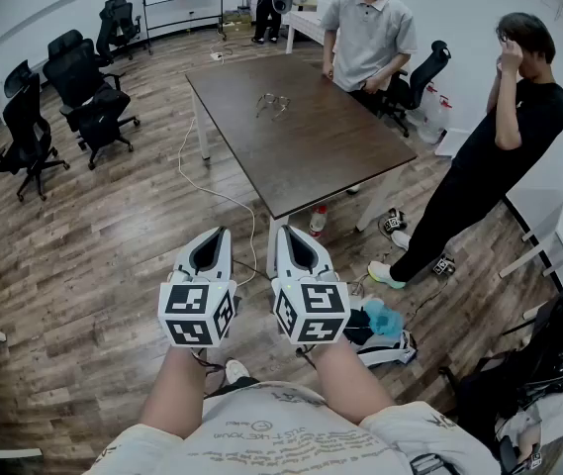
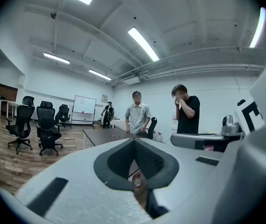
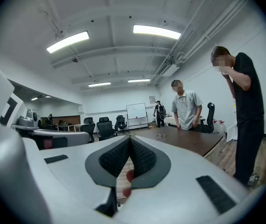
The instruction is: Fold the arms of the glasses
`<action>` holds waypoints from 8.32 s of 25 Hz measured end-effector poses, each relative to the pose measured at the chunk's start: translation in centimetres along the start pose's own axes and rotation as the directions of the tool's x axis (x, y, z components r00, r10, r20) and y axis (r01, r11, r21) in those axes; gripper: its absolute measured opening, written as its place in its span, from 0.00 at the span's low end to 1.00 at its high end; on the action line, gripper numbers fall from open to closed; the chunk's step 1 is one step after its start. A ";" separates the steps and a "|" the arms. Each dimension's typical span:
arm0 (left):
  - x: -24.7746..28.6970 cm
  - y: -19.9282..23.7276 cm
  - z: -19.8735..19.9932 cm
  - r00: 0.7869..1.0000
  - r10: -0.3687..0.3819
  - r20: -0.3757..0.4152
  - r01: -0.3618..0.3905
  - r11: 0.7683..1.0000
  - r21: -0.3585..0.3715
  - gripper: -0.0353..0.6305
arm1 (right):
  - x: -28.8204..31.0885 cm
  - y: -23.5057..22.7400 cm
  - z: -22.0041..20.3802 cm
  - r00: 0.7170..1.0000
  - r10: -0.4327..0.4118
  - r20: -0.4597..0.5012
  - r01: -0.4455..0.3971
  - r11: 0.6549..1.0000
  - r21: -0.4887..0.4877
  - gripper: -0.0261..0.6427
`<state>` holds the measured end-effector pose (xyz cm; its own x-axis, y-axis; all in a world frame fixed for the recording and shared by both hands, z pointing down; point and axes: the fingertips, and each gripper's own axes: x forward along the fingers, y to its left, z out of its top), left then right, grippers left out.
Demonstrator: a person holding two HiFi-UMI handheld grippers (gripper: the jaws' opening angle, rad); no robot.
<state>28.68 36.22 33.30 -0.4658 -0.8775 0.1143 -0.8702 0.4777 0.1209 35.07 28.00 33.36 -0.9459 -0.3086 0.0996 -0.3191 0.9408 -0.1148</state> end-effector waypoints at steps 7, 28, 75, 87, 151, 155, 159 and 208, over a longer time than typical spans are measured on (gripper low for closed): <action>2.1 1.5 0.1 1.000 -0.005 -0.008 0.005 1.000 0.004 0.07 | 2.7 -0.2 -0.3 1.000 -0.004 -0.015 0.004 1.000 -0.002 0.06; 5.0 10.2 1.0 1.000 -0.026 -0.002 0.026 1.000 0.003 0.07 | 11.2 4.1 -0.2 1.000 -0.009 0.011 0.008 0.999 0.038 0.06; 44.2 20.5 3.2 0.980 -0.155 -0.124 0.159 0.987 0.025 0.07 | 46.2 -14.6 2.1 0.993 -0.114 -0.033 0.116 0.990 0.082 0.06; 48.7 19.3 2.4 0.969 -0.186 -0.162 0.194 0.980 0.039 0.07 | 48.3 -18.0 0.9 0.988 -0.137 -0.076 0.144 0.985 0.096 0.06; 91.9 23.5 -13.9 0.578 -0.379 -0.722 0.812 0.351 0.466 0.20 | 73.1 -39.1 -10.3 0.793 -0.456 -0.404 0.573 0.785 0.237 0.06; 93.4 23.4 -16.6 0.535 -0.323 -0.781 0.845 0.216 0.490 0.21 | 72.9 -39.6 -11.0 0.777 -0.468 -0.421 0.592 0.771 0.237 0.06; 94.9 23.7 -18.8 0.509 -0.268 -0.818 0.861 0.148 0.487 0.22 | 72.3 -40.0 -11.7 0.759 -0.480 -0.439 0.612 0.757 0.230 0.06; 85.3 16.5 -6.6 0.507 -0.590 -0.629 0.858 0.277 0.431 0.10 | 64.4 -38.3 -4.2 0.884 -0.332 -0.328 0.421 0.871 0.253 0.16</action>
<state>-24.35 -30.46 51.50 0.3785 -0.6992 0.6064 -0.7106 -0.6394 -0.2937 -13.39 -27.37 48.33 -0.7115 -0.5393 0.4504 -0.6908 0.6542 -0.3079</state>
